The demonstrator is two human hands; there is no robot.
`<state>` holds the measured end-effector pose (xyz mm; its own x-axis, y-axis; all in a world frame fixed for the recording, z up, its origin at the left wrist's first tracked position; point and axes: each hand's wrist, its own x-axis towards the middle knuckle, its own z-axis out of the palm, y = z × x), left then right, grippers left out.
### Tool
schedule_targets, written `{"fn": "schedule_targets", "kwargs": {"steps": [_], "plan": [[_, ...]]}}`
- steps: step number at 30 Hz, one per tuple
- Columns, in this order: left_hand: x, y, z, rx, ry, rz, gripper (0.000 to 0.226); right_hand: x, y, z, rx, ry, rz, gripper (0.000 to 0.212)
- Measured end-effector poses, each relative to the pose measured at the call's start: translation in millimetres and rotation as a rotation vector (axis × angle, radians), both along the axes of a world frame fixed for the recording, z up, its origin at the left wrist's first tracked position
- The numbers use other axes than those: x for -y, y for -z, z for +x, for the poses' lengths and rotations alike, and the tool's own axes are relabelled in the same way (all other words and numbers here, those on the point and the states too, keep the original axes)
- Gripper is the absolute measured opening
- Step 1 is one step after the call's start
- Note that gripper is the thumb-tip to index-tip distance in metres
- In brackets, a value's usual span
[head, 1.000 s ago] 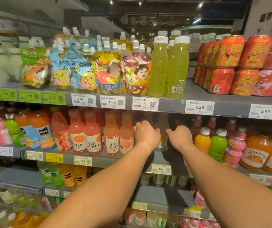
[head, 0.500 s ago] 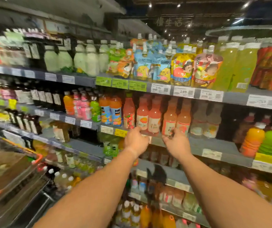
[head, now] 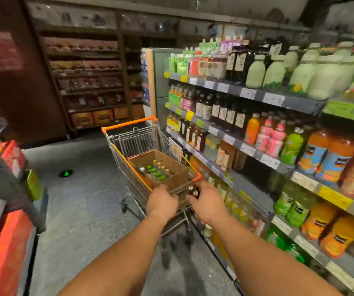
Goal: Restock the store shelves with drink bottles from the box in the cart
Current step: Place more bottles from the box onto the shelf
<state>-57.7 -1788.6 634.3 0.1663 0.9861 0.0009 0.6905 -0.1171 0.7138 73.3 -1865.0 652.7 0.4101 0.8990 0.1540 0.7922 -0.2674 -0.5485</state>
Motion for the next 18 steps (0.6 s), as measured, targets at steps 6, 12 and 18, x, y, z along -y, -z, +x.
{"fn": "schedule_targets", "kwargs": {"steps": [6,12,18], "plan": [[-51,21,-26,-0.017,-0.127,-0.032,0.026,-75,25,-15,-0.037,-0.134,-0.036,0.056],[-101,33,22,0.012,-0.201,-0.049,0.016,-142,43,32,-0.053,-0.222,-0.089,0.055],[-151,41,68,0.065,-0.264,-0.077,0.030,-217,56,80,0.019,-0.280,-0.176,0.052]]}}
